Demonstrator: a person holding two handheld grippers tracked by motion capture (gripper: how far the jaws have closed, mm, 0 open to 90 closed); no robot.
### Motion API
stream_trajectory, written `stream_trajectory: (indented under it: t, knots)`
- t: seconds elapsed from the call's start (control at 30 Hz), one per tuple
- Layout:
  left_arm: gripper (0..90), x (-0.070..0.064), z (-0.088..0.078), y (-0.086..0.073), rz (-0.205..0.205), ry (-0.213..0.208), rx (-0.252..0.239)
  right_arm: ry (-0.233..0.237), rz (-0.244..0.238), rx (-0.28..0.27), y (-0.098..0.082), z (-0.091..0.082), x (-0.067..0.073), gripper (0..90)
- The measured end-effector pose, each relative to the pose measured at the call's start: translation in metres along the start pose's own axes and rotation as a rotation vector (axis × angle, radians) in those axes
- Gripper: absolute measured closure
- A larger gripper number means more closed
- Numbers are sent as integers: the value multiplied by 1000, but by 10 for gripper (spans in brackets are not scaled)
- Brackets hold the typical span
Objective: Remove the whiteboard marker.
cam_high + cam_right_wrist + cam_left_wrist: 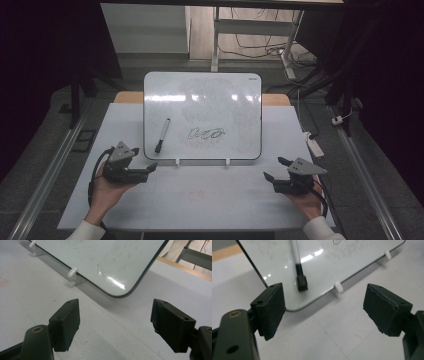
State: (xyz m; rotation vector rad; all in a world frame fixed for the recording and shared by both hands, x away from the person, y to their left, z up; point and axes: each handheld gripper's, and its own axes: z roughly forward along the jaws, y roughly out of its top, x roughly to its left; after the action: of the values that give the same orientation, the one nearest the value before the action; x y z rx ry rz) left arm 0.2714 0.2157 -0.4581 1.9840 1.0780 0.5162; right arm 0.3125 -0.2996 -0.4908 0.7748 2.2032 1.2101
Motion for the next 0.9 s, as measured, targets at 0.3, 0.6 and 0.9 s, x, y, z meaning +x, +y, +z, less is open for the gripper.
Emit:
stream_trajectory:
  t: [0.3, 0.6, 0.9]
  knots:
    - [207, 5, 8, 30, -1, 23, -23, 3, -11, 9, -1, 3, 3, 233]
    - [260, 5, 29, 58, 28, 49, -32, 3, -19, 13, 0, 5, 5, 232]
    - [323, 6, 62, 77, 52, 153, -17, 0, -19, 17, -1, 6, 6, 233]
